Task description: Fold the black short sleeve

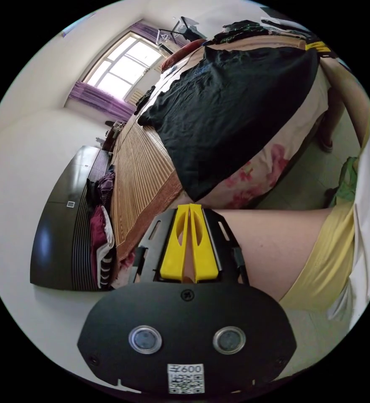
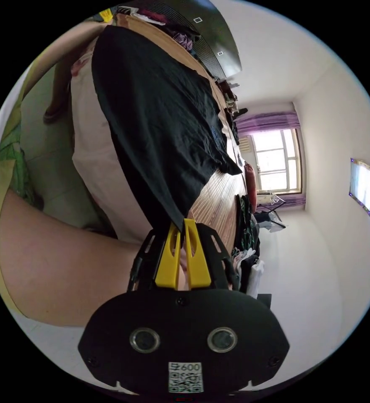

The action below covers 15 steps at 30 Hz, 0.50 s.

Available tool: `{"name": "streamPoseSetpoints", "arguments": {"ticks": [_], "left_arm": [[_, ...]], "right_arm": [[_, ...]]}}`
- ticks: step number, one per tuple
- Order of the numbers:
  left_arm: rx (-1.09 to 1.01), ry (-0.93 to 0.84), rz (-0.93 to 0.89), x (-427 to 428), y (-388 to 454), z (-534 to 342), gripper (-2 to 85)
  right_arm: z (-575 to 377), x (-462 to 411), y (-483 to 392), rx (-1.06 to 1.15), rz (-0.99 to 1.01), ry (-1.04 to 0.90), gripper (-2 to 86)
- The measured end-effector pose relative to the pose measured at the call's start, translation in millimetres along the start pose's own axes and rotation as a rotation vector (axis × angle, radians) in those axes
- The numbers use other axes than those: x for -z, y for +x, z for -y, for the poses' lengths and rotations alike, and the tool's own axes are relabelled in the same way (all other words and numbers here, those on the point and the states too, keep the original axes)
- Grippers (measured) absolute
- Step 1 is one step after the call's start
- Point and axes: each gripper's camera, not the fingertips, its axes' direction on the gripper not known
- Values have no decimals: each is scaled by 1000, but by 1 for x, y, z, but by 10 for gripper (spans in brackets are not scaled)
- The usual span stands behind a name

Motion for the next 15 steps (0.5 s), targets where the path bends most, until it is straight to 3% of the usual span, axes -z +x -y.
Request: {"name": "streamPoseSetpoints", "arguments": {"ticks": [6, 9, 11, 15], "left_arm": [[23, -34, -1, 16, -11, 2, 10], [90, 63, 14, 31, -26, 20, 10], [131, 158, -59, 32, -36, 49, 9], [132, 173, -177, 13, -34, 97, 9]], "right_arm": [[4, 25, 17, -46, -38, 10, -8], [5, 36, 32, -65, -42, 16, -9], [5, 44, 41, -60, -55, 21, -9], [3, 58, 56, -49, -63, 8, -9]]}}
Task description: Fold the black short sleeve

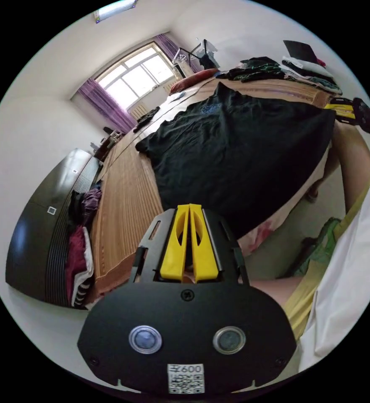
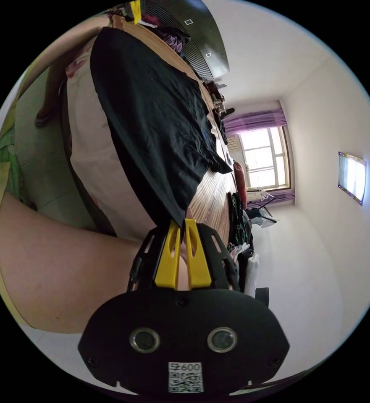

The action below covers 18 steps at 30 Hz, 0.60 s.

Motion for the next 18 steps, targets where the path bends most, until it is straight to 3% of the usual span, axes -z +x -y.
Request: {"name": "streamPoseSetpoints", "arguments": {"ticks": [4, 6, 9, 13, 18], "left_arm": [[-7, -144, -67, -43, 10, 9, 8], [-39, -126, -22, -35, 17, 10, 6], [-78, -118, 12, -22, 27, 10, 6], [-30, -83, -2, 7, 18, 9, 8], [122, -79, -68, 32, -12, 6, 8]], "right_arm": [[-14, 19, 24, -20, 23, -13, -9], [-22, 25, 44, -72, 65, -20, -9], [-37, 30, 93, -271, 148, -27, -8], [-56, 24, 167, -576, 116, -132, -8], [-60, 35, 237, -805, 281, 45, -4]]}}
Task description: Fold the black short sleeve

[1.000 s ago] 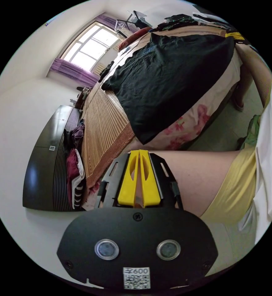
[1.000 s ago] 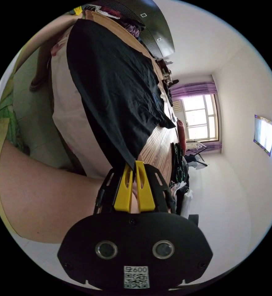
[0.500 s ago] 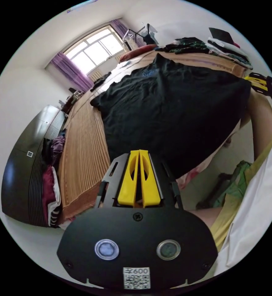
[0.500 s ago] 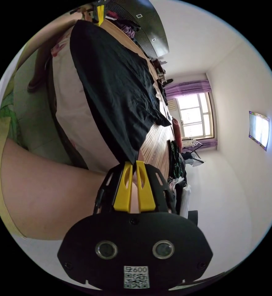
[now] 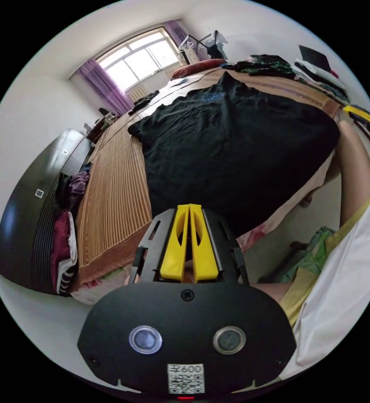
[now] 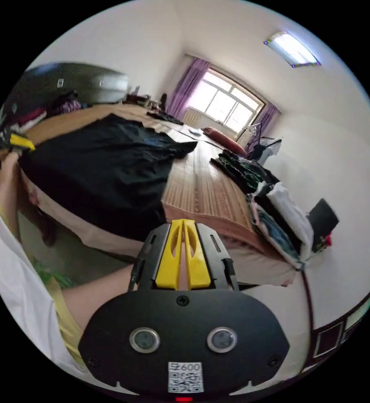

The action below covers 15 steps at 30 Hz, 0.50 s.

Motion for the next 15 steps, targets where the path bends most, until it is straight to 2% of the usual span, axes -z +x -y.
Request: {"name": "streamPoseSetpoints", "arguments": {"ticks": [2, 3, 5, 7, 10, 15], "left_arm": [[57, -16, -24, 5, -9, 0, 8], [65, -24, -31, 6, -10, 0, 8], [67, -43, -54, 12, -9, -1, 8], [54, -35, -36, 20, -4, -3, 7], [26, -24, -3, 35, 5, -2, 7], [3, -37, 3, 54, 10, 6, 7]], "right_arm": [[21, -14, 18, -53, 173, -7, 8], [26, -22, 21, -55, 199, -43, 14], [42, -61, 34, -47, 261, -245, 48], [47, -80, 45, -41, 278, -342, 55], [58, -72, 69, -66, 201, -315, 13], [68, -35, 121, -80, 278, -217, -7]]}}
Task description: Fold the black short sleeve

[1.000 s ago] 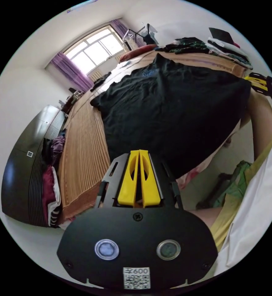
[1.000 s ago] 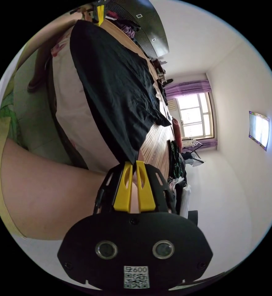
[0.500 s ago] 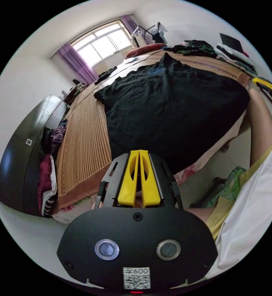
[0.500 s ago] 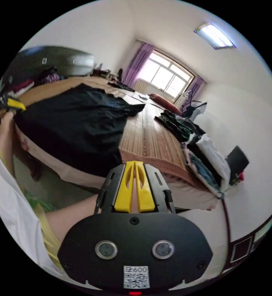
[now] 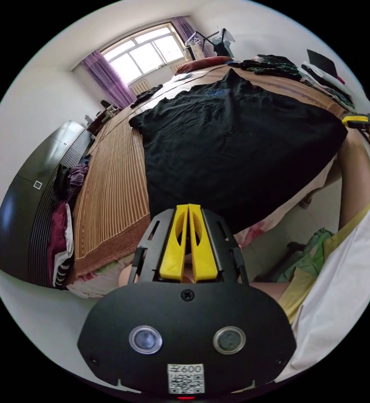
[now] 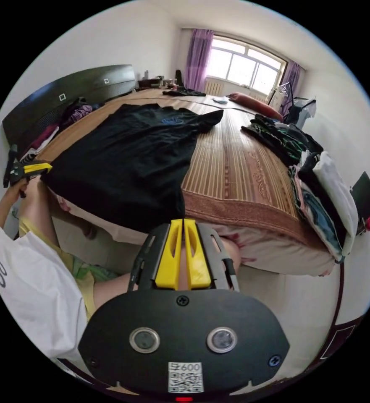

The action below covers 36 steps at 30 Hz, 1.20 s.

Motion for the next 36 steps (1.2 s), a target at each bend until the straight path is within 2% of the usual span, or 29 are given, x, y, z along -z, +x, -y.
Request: {"name": "streamPoseSetpoints", "arguments": {"ticks": [4, 6, 8, 10, 12, 13, 14, 16, 19, 20, 22, 25, 28, 31, 34, 36], "left_arm": [[25, -11, -23, 18, -9, 5, 6], [68, 2, -39, 31, -18, 5, 5], [130, 5, -57, 45, -32, 4, 5], [156, -3, -70, 52, -41, 3, 5], [179, -4, -82, 60, -49, 3, 5], [199, -3, -97, 66, -55, 4, 5], [214, -9, -110, 72, -61, 5, 6], [208, -39, -106, 80, -65, 9, 7], [178, -78, -71, 92, -68, 14, 10], [169, -90, -82, 95, -69, 17, 13], [147, -109, -112, 101, -71, 25, 19], [138, -109, -207, 114, -80, 37, 49], [247, -132, -375, 120, -102, 41, 106], [384, -133, -501, 118, -122, 37, 117], [399, -128, -476, 131, -123, 40, 117], [390, -145, -465, 143, -120, 44, 115]], "right_arm": [[-6, 22, 73, -211, 369, 152, -8], [-1, 28, 76, -186, 445, 163, -8], [8, 46, 72, -92, 644, 273, -8], [11, 47, 102, -138, 782, 364, -8], [5, 15, 159, -343, 725, 271, -8], [-2, -21, 192, -508, 571, 45, -8], [-3, -42, 198, -484, 527, -85, -8], [0, -38, 187, -437, 524, -25, -8], [8, -27, 165, -334, 249, -31, -8], [9, -28, 162, -323, 233, -35, -8], [10, -34, 161, -304, 290, -61, -8], [5, -37, 157, -284, 205, -52, -4], [-6, -37, 158, -300, 148, -12, 9], [-18, -55, 164, -315, 230, 5, 58], [-26, -95, 163, -292, 301, -76, 66], [-33, -112, 158, -281, 233, -88, 49]]}}
